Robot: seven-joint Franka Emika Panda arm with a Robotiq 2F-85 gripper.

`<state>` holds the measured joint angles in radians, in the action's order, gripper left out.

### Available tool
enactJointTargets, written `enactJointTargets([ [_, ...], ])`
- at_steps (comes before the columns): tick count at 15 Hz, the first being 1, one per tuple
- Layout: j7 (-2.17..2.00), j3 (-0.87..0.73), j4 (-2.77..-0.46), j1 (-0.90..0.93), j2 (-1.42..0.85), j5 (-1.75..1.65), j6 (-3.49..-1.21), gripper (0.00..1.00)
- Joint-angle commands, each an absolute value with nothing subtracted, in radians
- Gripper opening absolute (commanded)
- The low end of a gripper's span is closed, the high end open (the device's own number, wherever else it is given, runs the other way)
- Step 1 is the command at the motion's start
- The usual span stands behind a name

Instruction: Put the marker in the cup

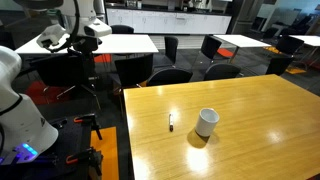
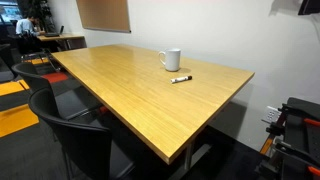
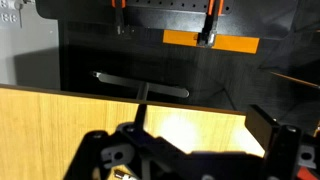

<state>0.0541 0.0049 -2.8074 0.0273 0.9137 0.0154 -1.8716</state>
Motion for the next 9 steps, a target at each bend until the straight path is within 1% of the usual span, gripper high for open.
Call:
enactJointTargets([
  [1, 0.052, 0.003, -2.810, 0.030, 0.912, 0.014, -1.870, 1.00],
  [9, 0.054, 0.004, -2.813, 0.028, 0.900, 0.008, -1.881, 1.00],
])
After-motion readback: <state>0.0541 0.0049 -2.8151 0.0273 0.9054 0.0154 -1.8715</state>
